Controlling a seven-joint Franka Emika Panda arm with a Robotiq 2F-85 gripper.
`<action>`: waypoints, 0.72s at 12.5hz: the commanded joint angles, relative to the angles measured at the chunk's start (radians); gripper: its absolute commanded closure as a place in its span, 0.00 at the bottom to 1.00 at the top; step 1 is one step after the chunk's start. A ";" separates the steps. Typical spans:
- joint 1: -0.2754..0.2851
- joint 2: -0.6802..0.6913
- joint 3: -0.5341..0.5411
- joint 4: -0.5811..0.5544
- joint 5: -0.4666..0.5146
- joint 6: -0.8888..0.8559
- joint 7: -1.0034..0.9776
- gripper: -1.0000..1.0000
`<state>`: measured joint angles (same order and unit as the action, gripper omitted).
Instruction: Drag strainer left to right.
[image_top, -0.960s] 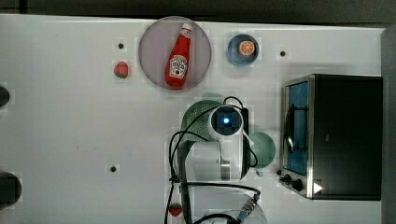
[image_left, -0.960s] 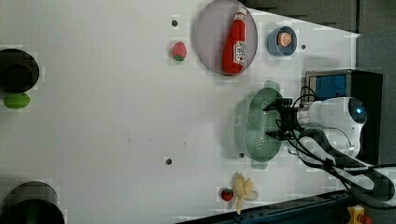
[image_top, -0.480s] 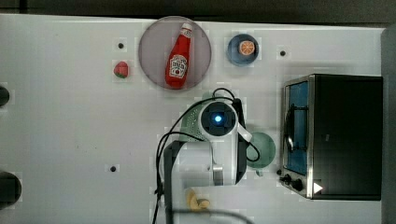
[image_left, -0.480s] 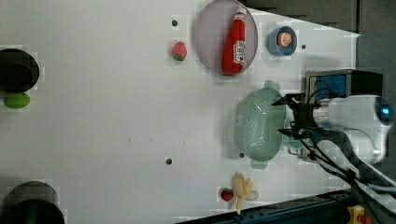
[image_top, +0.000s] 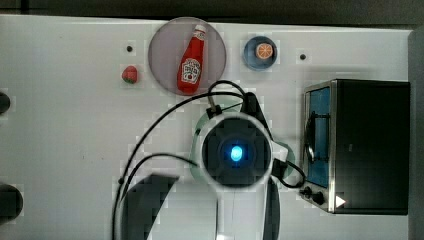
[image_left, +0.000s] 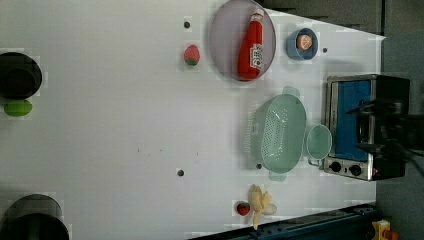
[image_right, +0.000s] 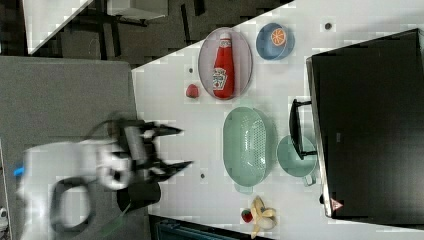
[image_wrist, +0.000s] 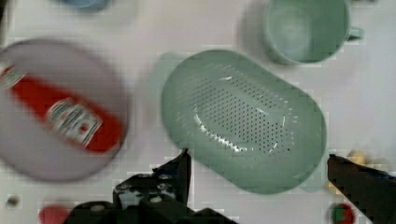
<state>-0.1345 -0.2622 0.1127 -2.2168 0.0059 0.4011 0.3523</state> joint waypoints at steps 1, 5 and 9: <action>-0.009 -0.096 -0.012 0.095 -0.007 -0.139 -0.270 0.00; -0.008 -0.135 -0.024 0.176 -0.001 -0.423 -0.270 0.00; -0.008 -0.137 -0.033 0.184 0.008 -0.485 -0.270 0.00</action>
